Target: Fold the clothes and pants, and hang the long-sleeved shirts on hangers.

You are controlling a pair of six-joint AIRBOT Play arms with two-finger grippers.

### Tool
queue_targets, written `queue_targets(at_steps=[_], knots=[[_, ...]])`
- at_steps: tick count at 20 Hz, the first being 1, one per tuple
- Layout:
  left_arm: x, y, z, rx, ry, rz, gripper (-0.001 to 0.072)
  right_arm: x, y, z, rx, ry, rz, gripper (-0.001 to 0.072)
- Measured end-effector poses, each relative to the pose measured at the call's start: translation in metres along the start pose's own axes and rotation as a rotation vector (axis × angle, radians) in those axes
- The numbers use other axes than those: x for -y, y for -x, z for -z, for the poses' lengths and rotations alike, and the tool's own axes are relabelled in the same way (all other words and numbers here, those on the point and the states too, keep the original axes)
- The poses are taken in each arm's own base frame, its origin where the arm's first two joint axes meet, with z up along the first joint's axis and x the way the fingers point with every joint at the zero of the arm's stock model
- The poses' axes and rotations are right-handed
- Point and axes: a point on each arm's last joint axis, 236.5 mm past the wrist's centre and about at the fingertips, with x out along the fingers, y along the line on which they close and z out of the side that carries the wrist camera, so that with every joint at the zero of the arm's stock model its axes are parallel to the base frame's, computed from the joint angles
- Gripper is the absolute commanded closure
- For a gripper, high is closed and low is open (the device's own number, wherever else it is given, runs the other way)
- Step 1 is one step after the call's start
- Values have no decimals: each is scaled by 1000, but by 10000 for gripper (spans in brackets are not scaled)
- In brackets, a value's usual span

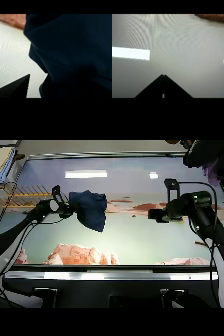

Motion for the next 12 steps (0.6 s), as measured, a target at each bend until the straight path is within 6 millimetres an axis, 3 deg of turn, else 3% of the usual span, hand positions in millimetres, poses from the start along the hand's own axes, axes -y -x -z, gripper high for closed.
queue_targets(at_steps=[1,2,3,4,7,10,12], knots=[[3,-5,-3,11,3,6,11,0,0,0,0,0,0,680],[7,-8,-5,17,6,11,303,0,0,0,0,0,0,680],[11,-10,-6,21,5,18,642,0,0,0,0,0,0,680],[17,-10,-9,24,2,24,690,0,0,0,0,1,0,680],[34,-2,0,-45,-39,41,691,0,0,0,0,1,0,680],[69,21,28,-174,-101,102,692,0,0,0,0,1,0,680],[104,45,58,-267,-144,168,691,0,0,0,0,1,1,680]])
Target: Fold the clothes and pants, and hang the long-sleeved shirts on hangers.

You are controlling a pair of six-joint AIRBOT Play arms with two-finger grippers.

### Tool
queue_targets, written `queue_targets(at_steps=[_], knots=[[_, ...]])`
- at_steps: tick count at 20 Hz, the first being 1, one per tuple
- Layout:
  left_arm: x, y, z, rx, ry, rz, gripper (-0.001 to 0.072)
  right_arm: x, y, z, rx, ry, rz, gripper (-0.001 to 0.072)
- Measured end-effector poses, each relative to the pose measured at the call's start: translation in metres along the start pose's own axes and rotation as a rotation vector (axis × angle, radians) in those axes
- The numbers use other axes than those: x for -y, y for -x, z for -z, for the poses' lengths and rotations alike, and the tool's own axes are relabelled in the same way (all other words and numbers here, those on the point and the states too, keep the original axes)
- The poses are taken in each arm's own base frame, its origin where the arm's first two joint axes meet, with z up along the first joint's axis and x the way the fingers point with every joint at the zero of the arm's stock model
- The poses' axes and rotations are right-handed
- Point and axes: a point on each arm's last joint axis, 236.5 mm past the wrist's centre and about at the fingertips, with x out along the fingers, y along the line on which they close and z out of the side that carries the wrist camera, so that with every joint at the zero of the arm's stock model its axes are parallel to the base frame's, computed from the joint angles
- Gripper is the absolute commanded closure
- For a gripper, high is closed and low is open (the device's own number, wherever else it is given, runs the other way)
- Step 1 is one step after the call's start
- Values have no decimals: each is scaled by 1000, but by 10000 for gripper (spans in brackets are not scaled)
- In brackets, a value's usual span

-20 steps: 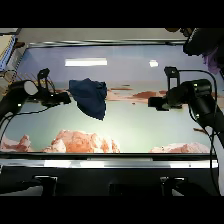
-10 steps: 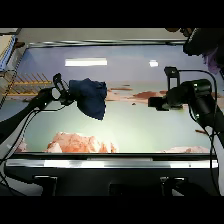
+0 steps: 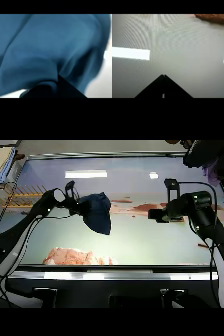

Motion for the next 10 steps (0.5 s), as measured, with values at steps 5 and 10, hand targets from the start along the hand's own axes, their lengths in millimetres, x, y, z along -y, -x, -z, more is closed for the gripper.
queue_targets(at_steps=[5,10], knots=[[126,15,104,-203,-133,158,691,0,0,0,0,1,2,680],[216,-14,217,-313,-219,223,692,0,0,0,0,0,1,680]])
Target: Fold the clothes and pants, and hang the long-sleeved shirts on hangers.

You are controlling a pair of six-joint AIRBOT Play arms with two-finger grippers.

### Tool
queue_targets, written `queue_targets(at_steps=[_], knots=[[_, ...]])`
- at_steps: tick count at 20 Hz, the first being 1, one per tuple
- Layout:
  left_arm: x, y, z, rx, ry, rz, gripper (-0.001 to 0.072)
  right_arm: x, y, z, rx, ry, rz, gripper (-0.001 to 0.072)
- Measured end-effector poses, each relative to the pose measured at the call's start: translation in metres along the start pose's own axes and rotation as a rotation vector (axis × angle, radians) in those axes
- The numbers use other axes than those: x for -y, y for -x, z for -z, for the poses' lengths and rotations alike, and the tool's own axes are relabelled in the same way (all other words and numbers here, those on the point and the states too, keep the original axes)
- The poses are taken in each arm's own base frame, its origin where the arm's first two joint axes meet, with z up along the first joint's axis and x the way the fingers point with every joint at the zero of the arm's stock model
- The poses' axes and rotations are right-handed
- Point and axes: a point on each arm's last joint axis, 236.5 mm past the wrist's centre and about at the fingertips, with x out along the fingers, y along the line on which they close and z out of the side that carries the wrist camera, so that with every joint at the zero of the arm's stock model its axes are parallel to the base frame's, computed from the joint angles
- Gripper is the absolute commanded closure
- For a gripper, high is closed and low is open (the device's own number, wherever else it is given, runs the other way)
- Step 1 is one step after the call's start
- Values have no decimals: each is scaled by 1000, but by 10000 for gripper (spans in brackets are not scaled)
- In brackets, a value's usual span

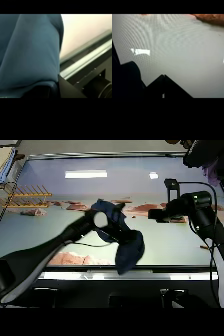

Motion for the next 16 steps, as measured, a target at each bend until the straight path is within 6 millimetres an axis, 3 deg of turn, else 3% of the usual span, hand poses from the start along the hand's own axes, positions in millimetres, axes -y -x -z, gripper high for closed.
queue_targets(at_steps=[4,5,7,9,12,16], knots=[[36,-48,18,38,0,47,684,0,0,0,0,-1,-2,680],[40,-54,18,50,-3,55,610,0,0,0,0,-1,-2,680],[44,-57,13,76,6,71,317,0,0,0,0,-1,-2,680],[42,-46,-1,109,21,82,144,0,0,0,0,-1,-2,680],[33,5,-40,198,3,101,145,0,0,0,0,-1,-2,680],[-10,118,-81,317,-51,50,147,0,0,0,0,-1,-1,680]])
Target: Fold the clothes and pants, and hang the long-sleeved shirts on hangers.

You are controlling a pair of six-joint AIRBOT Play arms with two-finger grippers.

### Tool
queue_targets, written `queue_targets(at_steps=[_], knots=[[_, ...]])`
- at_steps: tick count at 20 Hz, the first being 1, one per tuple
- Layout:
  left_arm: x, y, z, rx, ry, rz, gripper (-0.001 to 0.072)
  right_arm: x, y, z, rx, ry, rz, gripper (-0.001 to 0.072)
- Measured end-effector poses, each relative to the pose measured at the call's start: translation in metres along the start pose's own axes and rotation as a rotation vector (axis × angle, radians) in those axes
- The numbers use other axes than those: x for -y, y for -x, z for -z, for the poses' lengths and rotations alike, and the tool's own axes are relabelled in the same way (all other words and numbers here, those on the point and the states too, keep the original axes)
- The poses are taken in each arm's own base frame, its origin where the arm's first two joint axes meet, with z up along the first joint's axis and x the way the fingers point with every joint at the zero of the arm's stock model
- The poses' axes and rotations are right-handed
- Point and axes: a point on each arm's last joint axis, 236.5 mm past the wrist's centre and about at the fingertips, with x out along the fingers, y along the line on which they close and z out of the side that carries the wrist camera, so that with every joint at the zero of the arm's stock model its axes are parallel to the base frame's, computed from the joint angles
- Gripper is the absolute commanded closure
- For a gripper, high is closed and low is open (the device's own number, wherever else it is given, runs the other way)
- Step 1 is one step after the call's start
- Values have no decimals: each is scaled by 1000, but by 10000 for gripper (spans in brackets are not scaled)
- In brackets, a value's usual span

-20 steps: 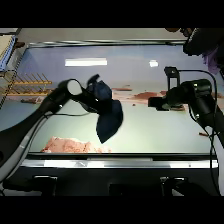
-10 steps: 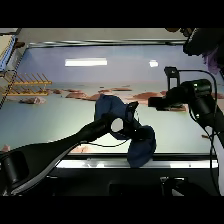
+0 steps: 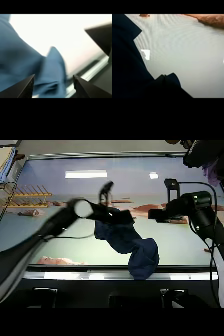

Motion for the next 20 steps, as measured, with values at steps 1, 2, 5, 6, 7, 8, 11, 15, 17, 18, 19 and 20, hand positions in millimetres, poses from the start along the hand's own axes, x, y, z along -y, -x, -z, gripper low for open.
queue_targets(at_steps=[1,2,5,6,7,8,11,15,17,18,19,20], knots=[[-15,30,-13,25,-13,-30,148,0,0,0,0,0,0,680],[-30,58,-22,44,-23,-65,148,0,0,0,0,0,0,680],[-74,142,-35,109,-21,-173,149,0,0,0,1,0,0,680],[-85,166,-36,132,-12,-202,149,0,0,-1,5,0,-1,680],[-94,186,-38,157,-2,-229,149,0,0,-2,10,0,-1,680],[-101,203,-38,179,8,-247,149,0,0,-4,18,0,-2,680],[-117,237,-37,226,34,-293,150,-2,0,-9,36,-2,-9,678],[-126,251,-36,246,52,-316,165,-16,7,-8,41,-8,-69,423],[-127,255,-36,249,55,-320,165,-21,19,-6,55,31,-95,394],[-128,255,-36,249,56,-321,165,-18,28,-7,74,41,-94,394],[-128,256,-36,250,57,-322,165,-10,35,-10,93,30,-86,394],[-128,256,-36,251,57,-324,165,4,44,-14,119,-1,-68,394]])
